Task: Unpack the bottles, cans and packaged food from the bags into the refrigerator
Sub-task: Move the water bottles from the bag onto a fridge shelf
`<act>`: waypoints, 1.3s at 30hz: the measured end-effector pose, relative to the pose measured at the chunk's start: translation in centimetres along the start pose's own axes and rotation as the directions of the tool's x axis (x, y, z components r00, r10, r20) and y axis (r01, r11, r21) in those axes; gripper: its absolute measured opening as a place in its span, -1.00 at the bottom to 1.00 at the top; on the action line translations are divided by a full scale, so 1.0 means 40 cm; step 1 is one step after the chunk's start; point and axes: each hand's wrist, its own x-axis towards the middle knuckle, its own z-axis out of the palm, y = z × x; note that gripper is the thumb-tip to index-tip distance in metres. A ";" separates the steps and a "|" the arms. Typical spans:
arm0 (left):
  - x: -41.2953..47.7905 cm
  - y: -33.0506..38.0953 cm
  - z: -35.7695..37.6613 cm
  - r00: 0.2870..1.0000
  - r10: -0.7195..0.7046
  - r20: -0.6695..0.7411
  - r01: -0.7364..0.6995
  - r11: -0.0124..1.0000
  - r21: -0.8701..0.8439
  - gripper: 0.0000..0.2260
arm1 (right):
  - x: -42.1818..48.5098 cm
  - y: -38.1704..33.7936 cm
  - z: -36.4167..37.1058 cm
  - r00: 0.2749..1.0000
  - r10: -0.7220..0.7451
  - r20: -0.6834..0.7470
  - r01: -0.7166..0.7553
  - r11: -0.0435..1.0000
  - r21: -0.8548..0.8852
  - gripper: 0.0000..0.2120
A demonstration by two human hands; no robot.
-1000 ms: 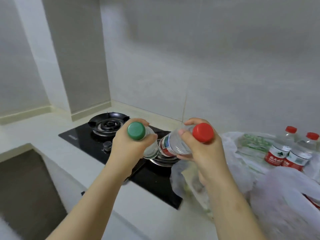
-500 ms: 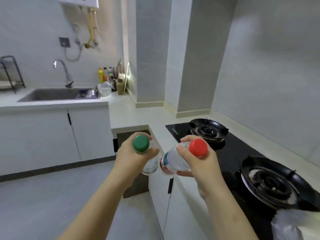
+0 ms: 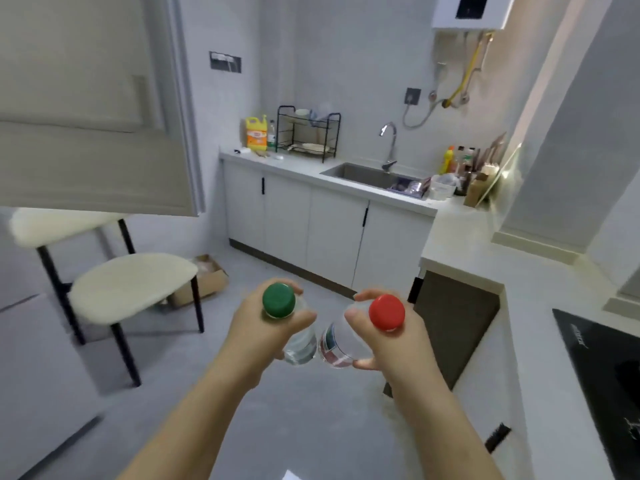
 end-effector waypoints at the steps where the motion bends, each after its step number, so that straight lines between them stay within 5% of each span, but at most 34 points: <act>1: -0.013 -0.004 -0.037 0.999 -0.006 -0.051 0.006 1.000 -0.002 -0.78 | 0.001 -0.001 0.035 0.999 0.004 0.051 -0.005 1.000 0.005 -0.84; 7: -0.072 -0.014 -0.279 0.946 -0.019 -0.323 0.018 1.000 -0.006 -0.76 | -0.002 -0.021 0.281 0.942 -0.014 0.336 -0.002 0.999 0.049 -0.81; 16: -0.095 -0.010 -0.691 0.777 -0.003 -0.629 0.000 1.000 -0.005 -0.78 | 0.009 -0.102 0.729 0.792 -0.060 0.608 0.039 0.998 0.048 -0.79; 28: -0.054 0.052 -1.143 0.529 0.085 -0.844 -0.050 0.996 0.069 -0.81 | 0.019 -0.238 1.226 0.651 -0.202 0.732 0.010 0.966 0.257 -0.84; 39: 0.114 0.127 -1.423 0.383 0.228 -0.895 -0.130 0.973 0.192 -0.80 | 0.160 -0.349 1.566 0.545 -0.359 0.757 0.027 0.910 0.413 -0.83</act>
